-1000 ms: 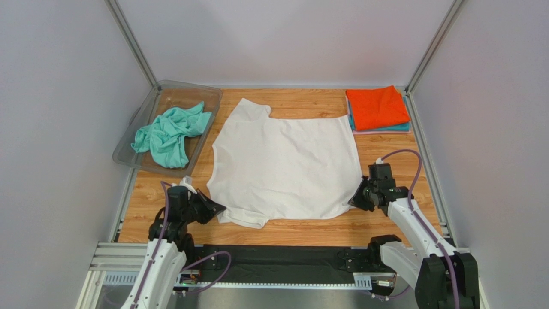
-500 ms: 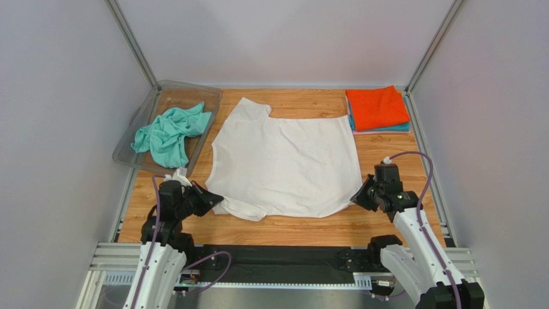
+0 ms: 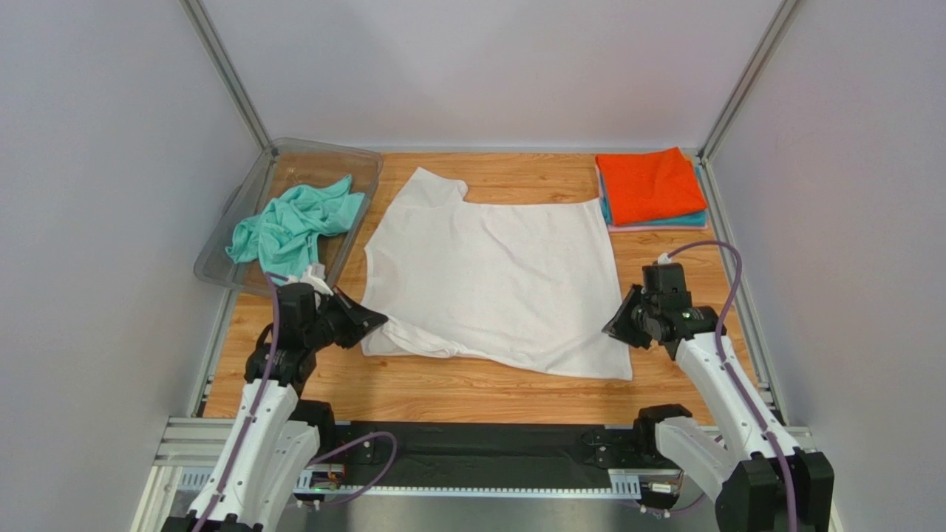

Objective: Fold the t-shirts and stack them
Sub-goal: Fold the tshirt

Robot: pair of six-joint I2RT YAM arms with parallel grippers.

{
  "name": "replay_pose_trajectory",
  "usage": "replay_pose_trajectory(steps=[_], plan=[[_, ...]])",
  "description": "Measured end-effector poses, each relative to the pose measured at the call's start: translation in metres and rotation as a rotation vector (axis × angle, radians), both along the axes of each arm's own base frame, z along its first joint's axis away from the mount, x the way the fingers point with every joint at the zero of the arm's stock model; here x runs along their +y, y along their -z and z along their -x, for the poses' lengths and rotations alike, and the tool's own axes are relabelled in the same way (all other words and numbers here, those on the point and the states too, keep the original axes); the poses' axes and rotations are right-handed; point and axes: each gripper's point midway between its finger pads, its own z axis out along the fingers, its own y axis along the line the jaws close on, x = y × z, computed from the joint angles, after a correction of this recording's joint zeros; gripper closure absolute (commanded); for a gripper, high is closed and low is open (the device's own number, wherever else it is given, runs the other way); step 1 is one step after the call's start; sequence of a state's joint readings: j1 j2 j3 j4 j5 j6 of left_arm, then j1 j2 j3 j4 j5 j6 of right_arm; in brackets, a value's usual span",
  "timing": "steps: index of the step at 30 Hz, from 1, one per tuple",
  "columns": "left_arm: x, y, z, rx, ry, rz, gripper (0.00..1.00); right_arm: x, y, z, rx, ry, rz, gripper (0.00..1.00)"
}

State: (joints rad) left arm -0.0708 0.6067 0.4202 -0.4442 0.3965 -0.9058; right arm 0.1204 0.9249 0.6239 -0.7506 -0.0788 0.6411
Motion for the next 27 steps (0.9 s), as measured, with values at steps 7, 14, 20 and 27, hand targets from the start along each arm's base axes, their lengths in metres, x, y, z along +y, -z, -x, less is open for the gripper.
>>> replay_pose_trajectory(steps=[7, 14, 20, 27], plan=[[-0.002, -0.002, -0.001, -0.014, 0.009, 0.007, 1.0, -0.004, 0.026, 0.023, 0.078, 0.06, -0.006, 0.5], [-0.002, 0.004, 0.002, -0.008, 0.011, 0.008, 1.0, -0.014, 0.039, 0.047, 0.147, 0.184, 0.005, 0.46], [-0.002, 0.005, 0.002, -0.007, 0.012, 0.006, 1.0, -0.023, 0.053, 0.056, 0.186, 0.278, 0.032, 0.46], [-0.002, 0.006, 0.002, 0.001, 0.012, 0.005, 1.0, -0.029, 0.069, 0.064, 0.247, 0.315, 0.065, 0.51]])
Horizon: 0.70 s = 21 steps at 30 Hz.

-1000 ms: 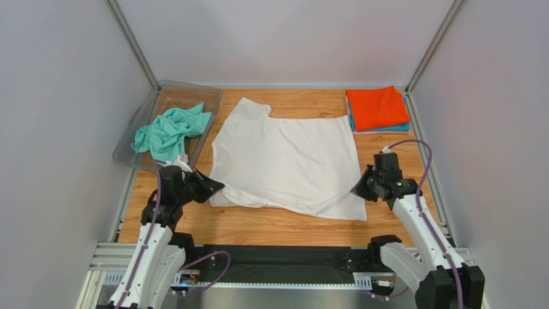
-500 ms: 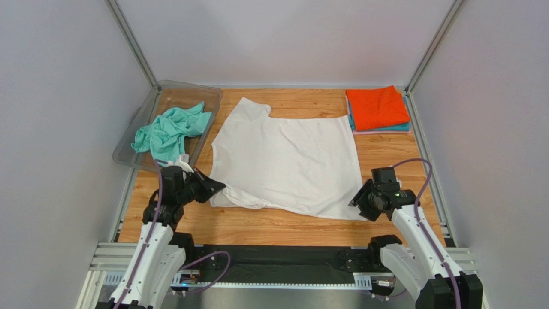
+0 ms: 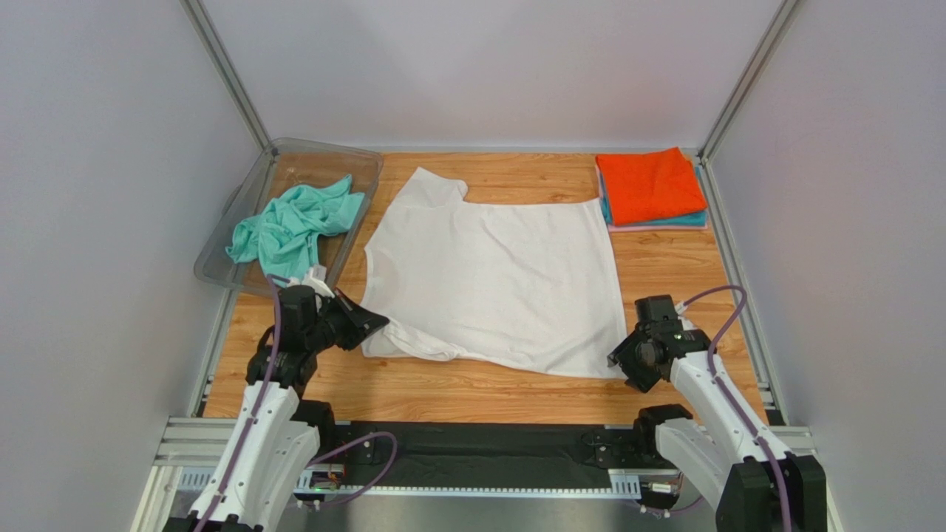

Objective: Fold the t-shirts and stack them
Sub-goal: Fold the tshirt

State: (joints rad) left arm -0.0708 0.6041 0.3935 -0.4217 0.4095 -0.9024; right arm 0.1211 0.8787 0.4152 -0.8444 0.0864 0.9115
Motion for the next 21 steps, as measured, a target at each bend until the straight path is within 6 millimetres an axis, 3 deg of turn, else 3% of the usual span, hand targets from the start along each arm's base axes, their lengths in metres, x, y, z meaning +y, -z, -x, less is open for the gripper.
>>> replay_pose_trajectory(steps=[2, 6, 14, 21], plan=[[0.0, 0.0, 0.0, 0.0, 0.0, 0.0, 1.0, 0.0, 0.001, -0.001, 0.003, 0.002, 0.003, 0.57], [0.0, 0.0, 0.0, 0.0, 0.0, 0.0, 1.0, 0.001, 0.002, -0.01, -0.014, 0.001, -0.001, 0.84], [0.0, 0.0, 0.0, -0.002, -0.001, 0.0, 1.0, 0.002, -0.001, -0.015, -0.053, -0.007, -0.004, 0.99], [0.001, -0.001, -0.002, 0.002, -0.001, -0.006, 1.0, 0.004, -0.023, -0.023, -0.115, -0.043, -0.008, 1.0]])
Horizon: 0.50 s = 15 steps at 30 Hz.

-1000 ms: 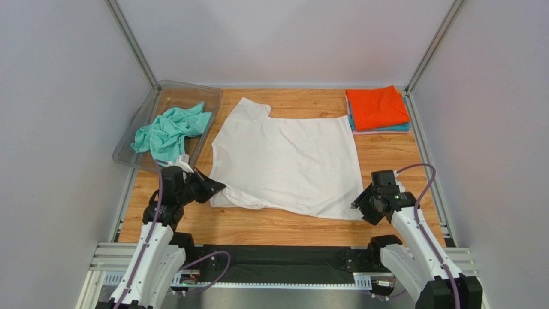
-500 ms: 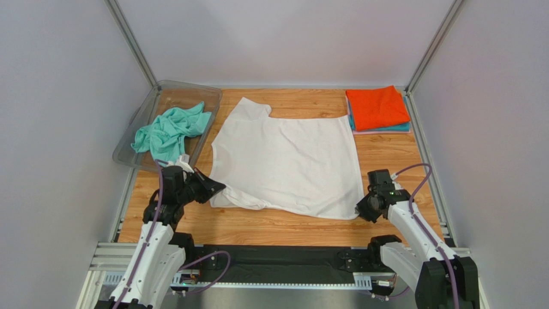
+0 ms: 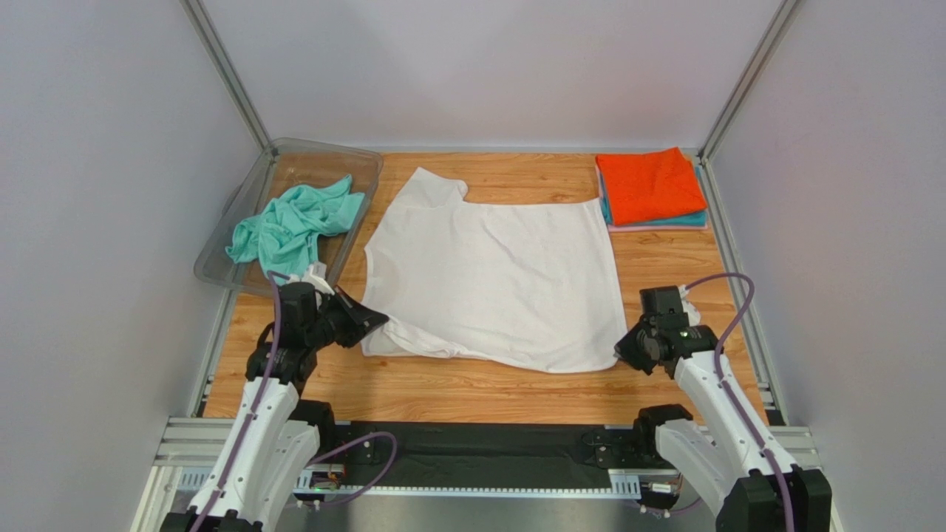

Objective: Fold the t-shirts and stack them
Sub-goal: Fold the tshirt

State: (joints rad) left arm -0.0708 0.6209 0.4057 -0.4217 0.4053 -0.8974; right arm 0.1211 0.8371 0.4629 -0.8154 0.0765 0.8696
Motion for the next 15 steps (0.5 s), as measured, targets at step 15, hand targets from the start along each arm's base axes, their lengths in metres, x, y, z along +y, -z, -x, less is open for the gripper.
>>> replay_pose_trajectory(steps=[15], plan=[[0.007, -0.021, -0.04, -0.014, -0.035, -0.052, 1.0, 0.007, -0.049, -0.07, -0.059, -0.097, 0.033, 1.0]])
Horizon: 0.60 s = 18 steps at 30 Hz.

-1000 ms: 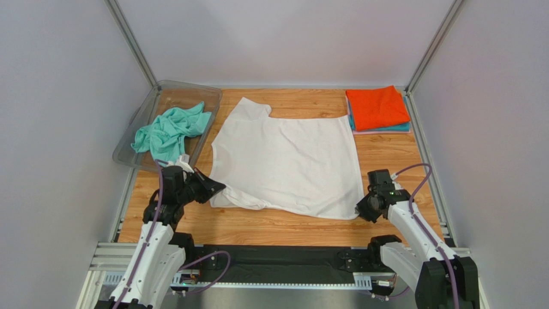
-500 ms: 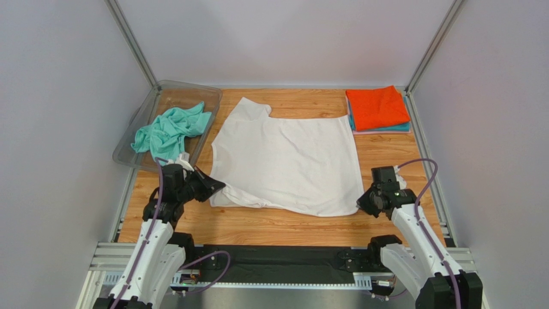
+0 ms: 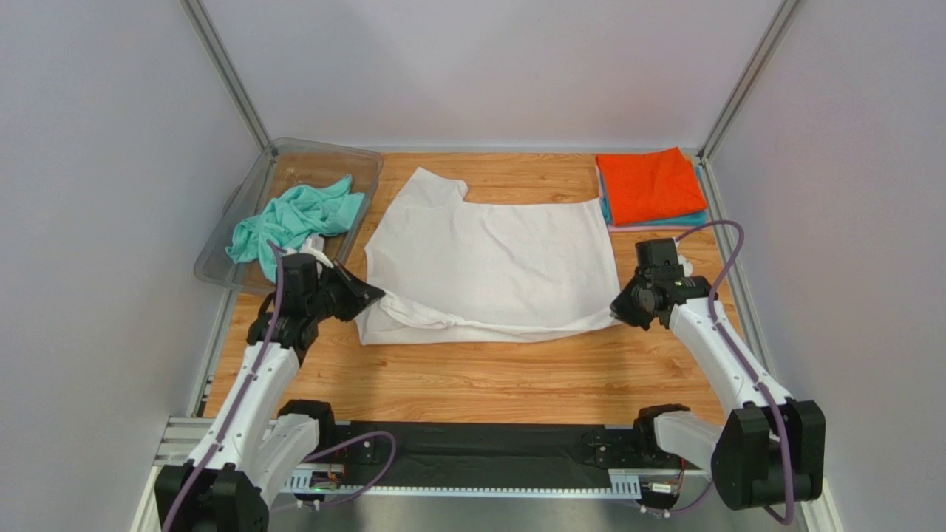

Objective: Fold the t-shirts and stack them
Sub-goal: Fold the tshirt

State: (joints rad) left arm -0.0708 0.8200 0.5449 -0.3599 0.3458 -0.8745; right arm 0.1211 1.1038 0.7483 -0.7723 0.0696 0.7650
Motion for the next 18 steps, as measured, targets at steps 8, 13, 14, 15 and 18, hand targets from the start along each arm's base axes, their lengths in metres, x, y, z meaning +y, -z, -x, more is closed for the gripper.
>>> replay_pose_trajectory(steps=[8, 13, 14, 15, 18], plan=[[0.006, 0.003, -0.031, 0.028, -0.02, -0.053, 1.0, 0.004, -0.01, -0.042, -0.038, -0.016, 0.005, 1.0], [0.009, 0.002, -0.058, 0.035, -0.026, -0.089, 1.0, 0.003, -0.004, -0.062, -0.032, -0.008, 0.007, 1.0], [0.01, 0.003, -0.063, 0.035, -0.027, -0.095, 1.0, 0.003, -0.004, -0.065, -0.034, -0.007, 0.007, 1.0], [0.01, 0.004, -0.069, 0.035, -0.026, -0.101, 1.0, 0.002, -0.004, -0.069, -0.034, -0.005, 0.008, 1.0], [0.011, 0.012, -0.081, 0.051, -0.021, -0.119, 1.0, 0.002, -0.002, -0.081, -0.038, -0.005, 0.01, 0.99]])
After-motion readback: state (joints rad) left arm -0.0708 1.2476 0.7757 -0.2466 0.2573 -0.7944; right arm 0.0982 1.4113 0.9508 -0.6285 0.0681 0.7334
